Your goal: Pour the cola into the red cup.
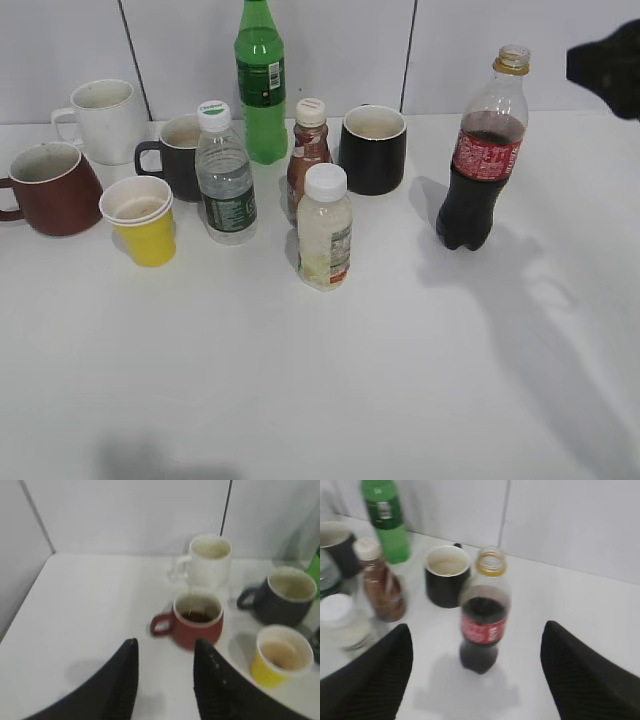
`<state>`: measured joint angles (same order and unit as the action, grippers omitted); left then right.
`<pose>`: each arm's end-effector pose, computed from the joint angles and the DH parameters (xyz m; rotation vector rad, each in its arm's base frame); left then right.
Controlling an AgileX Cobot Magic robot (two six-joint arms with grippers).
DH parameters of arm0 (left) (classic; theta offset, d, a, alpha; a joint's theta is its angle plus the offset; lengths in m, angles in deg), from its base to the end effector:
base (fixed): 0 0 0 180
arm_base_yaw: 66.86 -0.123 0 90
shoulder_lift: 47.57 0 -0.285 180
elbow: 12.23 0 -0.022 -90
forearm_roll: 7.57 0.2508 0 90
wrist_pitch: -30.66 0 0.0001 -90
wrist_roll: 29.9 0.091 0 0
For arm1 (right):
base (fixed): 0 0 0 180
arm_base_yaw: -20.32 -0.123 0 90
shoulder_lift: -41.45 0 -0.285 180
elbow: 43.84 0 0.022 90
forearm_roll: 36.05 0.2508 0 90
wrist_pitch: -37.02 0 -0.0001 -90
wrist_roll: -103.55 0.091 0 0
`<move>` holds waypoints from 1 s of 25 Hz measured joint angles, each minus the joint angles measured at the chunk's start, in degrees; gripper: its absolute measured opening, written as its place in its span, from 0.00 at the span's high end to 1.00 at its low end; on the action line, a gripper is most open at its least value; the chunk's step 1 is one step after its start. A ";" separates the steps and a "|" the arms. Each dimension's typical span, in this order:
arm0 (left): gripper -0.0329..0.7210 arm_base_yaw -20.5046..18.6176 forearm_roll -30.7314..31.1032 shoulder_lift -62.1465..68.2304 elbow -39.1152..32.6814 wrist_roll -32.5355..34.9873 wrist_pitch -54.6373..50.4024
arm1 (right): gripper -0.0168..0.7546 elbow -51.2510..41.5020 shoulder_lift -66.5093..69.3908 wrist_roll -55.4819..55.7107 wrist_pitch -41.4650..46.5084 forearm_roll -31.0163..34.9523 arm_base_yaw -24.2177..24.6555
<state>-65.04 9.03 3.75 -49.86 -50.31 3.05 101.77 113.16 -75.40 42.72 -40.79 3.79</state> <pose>0.1539 0.0072 0.3331 -0.1508 2.0076 0.0513 0.2323 0.0682 0.3113 -0.3372 1.9242 0.1402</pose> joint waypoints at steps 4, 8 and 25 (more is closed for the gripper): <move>0.57 0.88 -1.70 -7.55 1.04 0.09 -12.48 | 0.21 0.00 -6.09 0.00 7.29 0.10 -3.88; 0.57 0.94 -4.37 -15.52 1.16 3.91 -23.21 | 0.21 0.07 -10.81 0.00 13.63 2.89 -5.28; 0.57 0.94 -8.23 -41.47 -8.70 10.47 -33.28 | 0.21 -9.88 -43.79 -3.78 52.36 1.34 -5.42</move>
<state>-64.09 0.79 -37.73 -58.56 -39.84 -30.23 91.89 69.37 -79.17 95.08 -39.45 -1.62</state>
